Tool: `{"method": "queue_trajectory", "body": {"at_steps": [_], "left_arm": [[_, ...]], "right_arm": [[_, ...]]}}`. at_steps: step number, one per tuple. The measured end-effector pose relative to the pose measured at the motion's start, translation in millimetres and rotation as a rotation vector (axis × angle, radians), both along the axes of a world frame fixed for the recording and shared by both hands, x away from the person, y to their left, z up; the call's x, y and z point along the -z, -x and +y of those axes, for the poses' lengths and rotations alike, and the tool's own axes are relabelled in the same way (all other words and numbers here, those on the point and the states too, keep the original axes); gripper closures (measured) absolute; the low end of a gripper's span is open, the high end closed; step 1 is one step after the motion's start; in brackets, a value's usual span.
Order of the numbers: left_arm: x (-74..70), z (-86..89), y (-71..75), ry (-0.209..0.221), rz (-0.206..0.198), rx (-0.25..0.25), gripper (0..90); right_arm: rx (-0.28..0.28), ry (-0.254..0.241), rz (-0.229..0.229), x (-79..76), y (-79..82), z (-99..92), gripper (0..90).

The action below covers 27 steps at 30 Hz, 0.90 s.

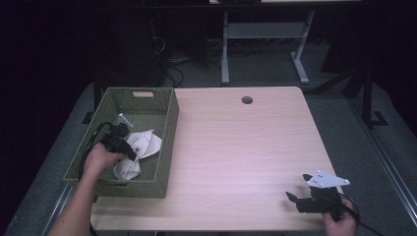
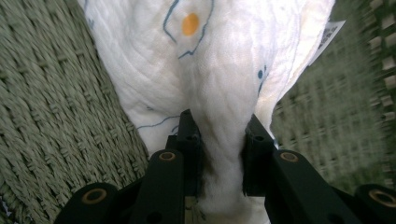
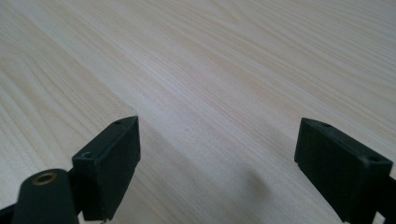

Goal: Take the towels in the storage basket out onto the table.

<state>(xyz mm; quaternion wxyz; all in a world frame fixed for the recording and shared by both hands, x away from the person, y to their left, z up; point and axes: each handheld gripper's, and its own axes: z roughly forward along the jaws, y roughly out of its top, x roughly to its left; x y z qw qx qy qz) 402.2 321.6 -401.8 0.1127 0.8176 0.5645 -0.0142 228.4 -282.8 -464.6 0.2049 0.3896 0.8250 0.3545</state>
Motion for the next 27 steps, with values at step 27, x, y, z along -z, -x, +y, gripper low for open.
{"method": "queue_trajectory", "body": {"at_steps": [27], "left_arm": [[-50.7,31.5,24.8,0.354,-0.195,-0.044,73.5]], "right_arm": [[0.018,0.006,-0.006,-1.1,-1.0,0.4,14.0]]}}
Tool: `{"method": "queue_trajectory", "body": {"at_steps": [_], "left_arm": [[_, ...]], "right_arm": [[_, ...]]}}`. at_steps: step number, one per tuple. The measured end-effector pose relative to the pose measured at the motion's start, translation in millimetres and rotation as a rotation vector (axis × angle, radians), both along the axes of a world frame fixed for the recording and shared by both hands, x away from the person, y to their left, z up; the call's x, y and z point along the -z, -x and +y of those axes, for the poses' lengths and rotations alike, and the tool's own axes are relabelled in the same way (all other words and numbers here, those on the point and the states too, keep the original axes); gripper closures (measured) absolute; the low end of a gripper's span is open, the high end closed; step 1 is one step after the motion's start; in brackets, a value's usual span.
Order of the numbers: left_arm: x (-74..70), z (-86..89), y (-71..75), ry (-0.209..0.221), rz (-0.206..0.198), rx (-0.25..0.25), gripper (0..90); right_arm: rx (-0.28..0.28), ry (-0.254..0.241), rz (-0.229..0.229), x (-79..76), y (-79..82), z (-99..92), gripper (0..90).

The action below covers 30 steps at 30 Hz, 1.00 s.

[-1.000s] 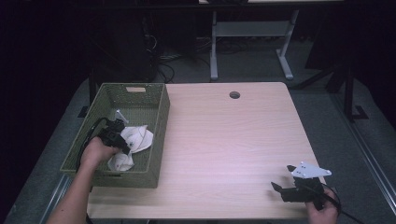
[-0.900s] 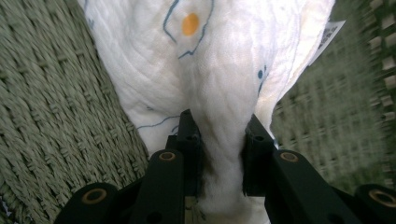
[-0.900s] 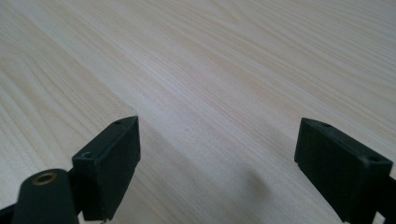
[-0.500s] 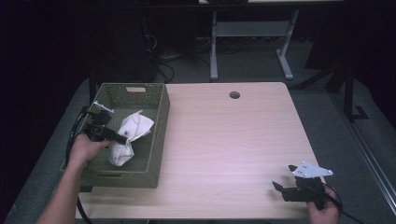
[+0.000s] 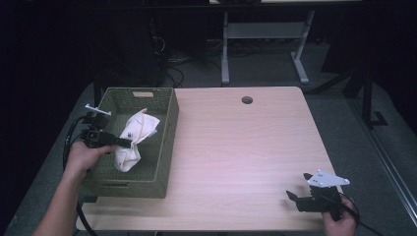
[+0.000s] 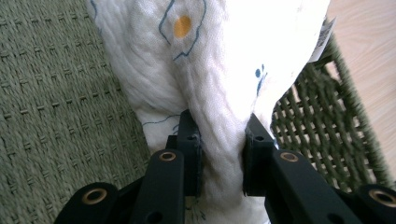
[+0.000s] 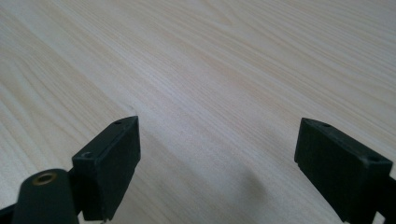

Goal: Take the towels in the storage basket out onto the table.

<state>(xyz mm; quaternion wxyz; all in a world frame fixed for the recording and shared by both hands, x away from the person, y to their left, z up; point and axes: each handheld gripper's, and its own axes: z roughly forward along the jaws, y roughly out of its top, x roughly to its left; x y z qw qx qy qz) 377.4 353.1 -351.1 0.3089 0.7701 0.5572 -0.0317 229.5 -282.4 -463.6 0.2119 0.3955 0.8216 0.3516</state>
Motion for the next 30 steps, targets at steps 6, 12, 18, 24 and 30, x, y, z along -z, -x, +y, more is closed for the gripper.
{"method": "queue_trajectory", "body": {"at_steps": [6,12,18,24,30], "left_arm": [[-4.7,5.6,0.8,0.057,-0.008,-0.011,73.5],[-10.6,7.7,2.9,0.11,-0.023,-0.011,73.5],[-19.7,6.5,2.7,0.132,-0.034,-0.003,73.5],[-31.9,-0.7,3.5,0.117,-0.059,0.014,73.5],[-47.0,-12.3,3.5,0.097,-0.075,0.045,73.5]], "right_arm": [[-0.003,0.006,-0.002,0.3,-0.3,0.3,14.0],[0.0,0.004,-0.004,-1.1,0.9,0.6,14.0],[0.004,0.002,-0.012,-1.6,0.0,-0.6,14.0],[0.008,-0.001,-0.013,-2.2,0.4,-1.0,14.0],[0.01,-0.003,-0.014,-2.5,0.8,-1.4,14.0]]}}
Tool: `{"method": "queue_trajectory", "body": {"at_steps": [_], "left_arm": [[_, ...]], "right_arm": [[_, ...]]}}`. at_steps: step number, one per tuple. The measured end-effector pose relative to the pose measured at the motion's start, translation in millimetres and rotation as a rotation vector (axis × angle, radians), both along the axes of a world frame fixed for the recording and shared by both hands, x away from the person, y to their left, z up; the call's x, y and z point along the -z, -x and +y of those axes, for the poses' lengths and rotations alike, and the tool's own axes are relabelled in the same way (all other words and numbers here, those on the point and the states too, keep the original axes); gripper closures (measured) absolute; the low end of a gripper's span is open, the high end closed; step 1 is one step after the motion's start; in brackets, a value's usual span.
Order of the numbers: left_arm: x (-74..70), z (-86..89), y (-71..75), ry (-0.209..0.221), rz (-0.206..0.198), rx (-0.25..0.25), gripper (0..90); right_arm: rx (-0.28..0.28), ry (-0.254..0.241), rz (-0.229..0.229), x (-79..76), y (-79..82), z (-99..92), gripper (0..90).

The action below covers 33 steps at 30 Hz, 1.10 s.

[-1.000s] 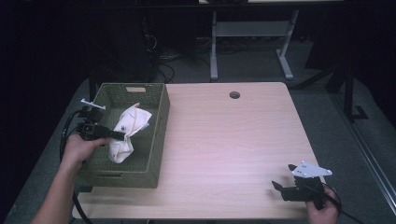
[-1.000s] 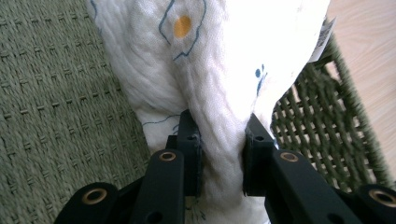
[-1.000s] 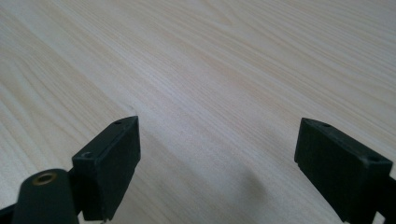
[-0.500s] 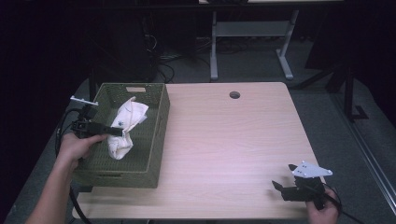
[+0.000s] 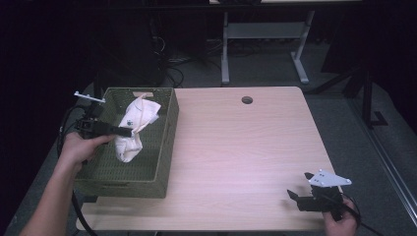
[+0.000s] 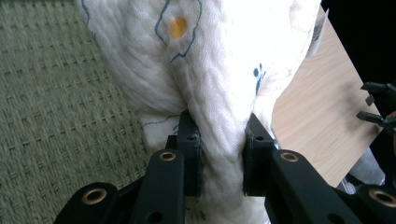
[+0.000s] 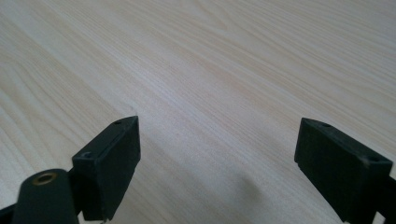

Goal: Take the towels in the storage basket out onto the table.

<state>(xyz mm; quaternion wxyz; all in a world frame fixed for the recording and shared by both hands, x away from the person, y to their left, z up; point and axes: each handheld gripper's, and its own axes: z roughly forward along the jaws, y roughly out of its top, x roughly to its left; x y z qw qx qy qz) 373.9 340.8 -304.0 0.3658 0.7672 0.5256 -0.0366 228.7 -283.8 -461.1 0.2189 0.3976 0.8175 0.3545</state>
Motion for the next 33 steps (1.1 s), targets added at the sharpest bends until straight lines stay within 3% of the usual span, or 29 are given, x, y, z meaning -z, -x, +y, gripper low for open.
{"method": "queue_trajectory", "body": {"at_steps": [14,23,33], "left_arm": [[-32.0,-25.5,-1.5,-0.067,-0.042,0.042,73.4],[-46.2,-48.0,-3.5,-0.087,-0.057,0.087,73.4],[-56.1,-71.2,-9.7,-0.081,-0.073,0.114,73.4]], "right_arm": [[-0.001,-0.004,0.001,-0.5,0.0,-0.6,14.0],[0.0,-0.007,-0.006,-1.5,0.2,-1.0,14.0],[-0.006,-0.005,-0.006,-1.7,-0.2,0.3,14.0]]}}
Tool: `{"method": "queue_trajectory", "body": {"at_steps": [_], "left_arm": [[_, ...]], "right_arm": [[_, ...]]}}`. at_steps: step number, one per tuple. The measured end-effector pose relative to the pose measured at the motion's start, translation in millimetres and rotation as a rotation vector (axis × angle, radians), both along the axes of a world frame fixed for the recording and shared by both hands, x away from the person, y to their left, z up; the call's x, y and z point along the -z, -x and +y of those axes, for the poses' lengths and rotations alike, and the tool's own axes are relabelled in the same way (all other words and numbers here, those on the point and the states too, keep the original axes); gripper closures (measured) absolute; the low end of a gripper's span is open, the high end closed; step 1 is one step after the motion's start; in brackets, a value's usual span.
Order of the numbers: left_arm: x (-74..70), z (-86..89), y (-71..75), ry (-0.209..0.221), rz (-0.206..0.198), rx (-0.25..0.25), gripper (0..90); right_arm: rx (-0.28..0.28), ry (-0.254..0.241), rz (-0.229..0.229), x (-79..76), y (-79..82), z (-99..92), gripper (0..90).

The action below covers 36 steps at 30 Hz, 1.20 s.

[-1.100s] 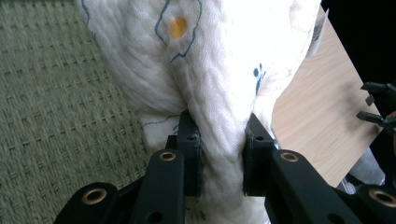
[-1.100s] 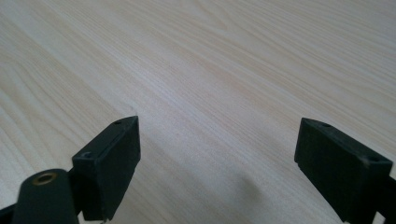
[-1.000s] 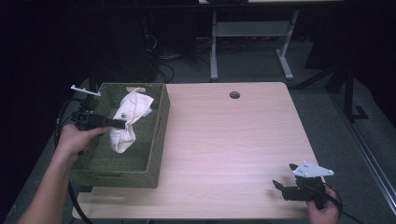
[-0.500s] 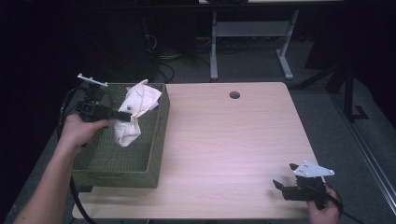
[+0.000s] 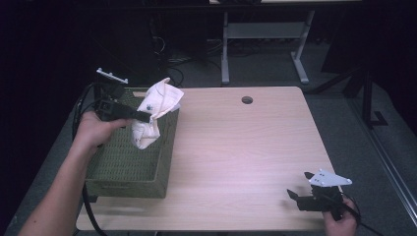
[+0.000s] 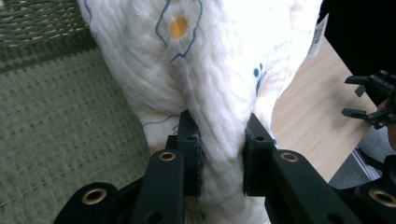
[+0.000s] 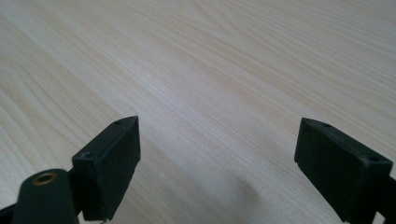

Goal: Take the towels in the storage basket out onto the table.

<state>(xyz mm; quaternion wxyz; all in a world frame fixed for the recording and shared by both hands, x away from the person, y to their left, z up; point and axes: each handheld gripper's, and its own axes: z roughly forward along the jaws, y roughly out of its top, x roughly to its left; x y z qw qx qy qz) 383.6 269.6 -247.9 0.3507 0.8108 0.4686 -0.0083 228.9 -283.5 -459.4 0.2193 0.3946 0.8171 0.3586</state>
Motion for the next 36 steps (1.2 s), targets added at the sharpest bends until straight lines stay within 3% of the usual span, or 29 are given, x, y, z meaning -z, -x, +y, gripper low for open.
{"method": "queue_trajectory", "body": {"at_steps": [13,22,36], "left_arm": [[9.9,-42.9,-9.6,0.004,0.009,0.073,73.3],[10.8,-64.8,-13.9,0.002,0.014,0.109,73.3],[25.3,-99.6,-19.3,-0.008,0.033,0.172,73.2]], "right_arm": [[-0.002,0.0,0.008,1.8,-0.9,0.0,14.0],[-0.002,-0.006,0.006,1.3,-0.6,0.0,14.0],[-0.011,0.0,0.008,2.5,0.1,0.0,14.0]]}}
